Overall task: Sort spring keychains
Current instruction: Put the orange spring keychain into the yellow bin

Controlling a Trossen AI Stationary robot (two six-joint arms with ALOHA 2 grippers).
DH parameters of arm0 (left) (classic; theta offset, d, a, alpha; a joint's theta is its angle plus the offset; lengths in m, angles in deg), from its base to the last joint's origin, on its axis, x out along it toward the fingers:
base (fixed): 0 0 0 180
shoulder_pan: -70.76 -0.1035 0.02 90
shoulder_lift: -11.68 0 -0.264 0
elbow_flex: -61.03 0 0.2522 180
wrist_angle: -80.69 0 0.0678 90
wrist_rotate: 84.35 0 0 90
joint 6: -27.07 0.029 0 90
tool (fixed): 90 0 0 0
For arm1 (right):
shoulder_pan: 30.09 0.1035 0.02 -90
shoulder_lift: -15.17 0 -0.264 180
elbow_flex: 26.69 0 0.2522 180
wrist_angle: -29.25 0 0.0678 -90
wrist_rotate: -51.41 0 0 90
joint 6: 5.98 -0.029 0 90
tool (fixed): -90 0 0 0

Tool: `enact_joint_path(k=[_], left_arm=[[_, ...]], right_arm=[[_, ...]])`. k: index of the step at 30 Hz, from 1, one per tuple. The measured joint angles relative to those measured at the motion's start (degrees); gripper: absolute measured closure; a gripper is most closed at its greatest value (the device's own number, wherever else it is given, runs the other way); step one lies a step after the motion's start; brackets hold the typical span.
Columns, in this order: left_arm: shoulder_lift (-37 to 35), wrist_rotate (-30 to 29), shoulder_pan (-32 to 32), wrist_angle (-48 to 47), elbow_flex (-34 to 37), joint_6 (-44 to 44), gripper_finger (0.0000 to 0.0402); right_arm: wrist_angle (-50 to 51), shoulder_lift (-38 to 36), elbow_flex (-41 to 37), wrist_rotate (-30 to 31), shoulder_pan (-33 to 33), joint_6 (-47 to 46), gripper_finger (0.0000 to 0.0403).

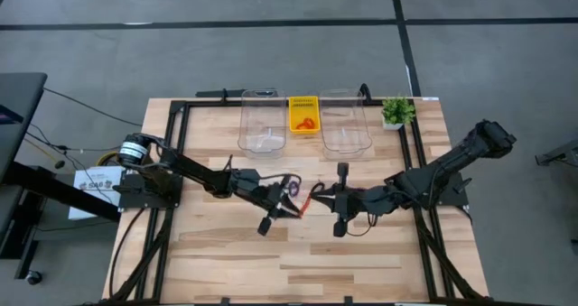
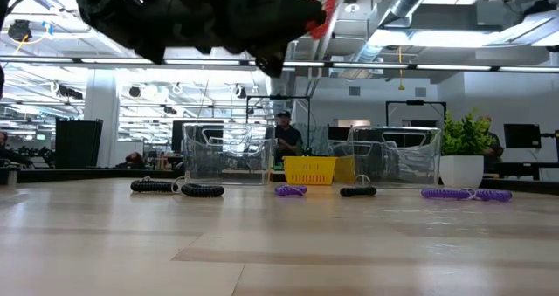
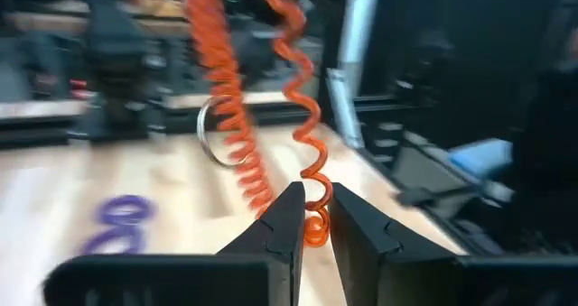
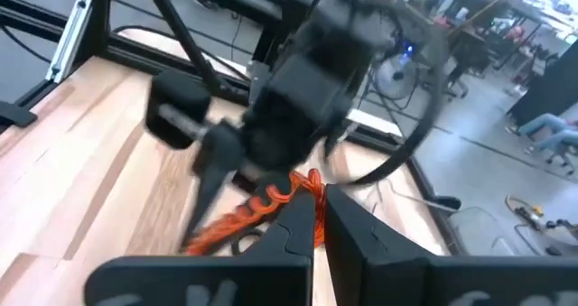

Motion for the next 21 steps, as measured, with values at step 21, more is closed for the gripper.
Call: enact_joint_path(k=[21], left_arm=[[-16.83,-21.76,5.32,-1.51,11.83,4.21,0.0248]], right_arm=[[-0.04,6.66,1.91,-2.23,-10.25,-2.35,0.0402]])
